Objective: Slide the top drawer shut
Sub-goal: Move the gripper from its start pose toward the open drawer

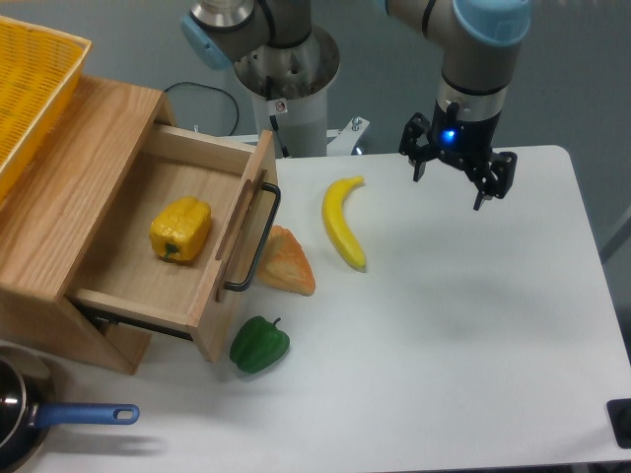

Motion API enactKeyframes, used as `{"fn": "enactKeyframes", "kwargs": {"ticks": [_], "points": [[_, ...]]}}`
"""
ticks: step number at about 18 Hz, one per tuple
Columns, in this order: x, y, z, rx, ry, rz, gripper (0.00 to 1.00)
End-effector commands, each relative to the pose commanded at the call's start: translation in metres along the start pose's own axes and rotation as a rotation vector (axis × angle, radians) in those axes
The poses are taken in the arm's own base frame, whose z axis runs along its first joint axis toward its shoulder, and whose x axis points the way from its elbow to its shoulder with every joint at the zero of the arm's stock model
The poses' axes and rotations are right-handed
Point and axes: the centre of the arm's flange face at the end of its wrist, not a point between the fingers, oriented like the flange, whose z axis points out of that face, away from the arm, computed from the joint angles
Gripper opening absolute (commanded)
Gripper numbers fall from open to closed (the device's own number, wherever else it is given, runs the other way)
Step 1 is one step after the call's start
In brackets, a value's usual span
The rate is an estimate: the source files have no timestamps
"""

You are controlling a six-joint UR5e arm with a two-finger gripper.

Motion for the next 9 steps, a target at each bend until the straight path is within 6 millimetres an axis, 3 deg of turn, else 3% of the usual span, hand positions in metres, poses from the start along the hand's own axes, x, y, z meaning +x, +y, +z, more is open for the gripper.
{"fn": "enactKeyframes", "kwargs": {"ticks": [5,9], "points": [[0.0,-0.002,0.002,0.001,0.004,0.006,1.0],[0.008,-0.001,0.017,-0.013,0.032,-0.008,1.0]]}}
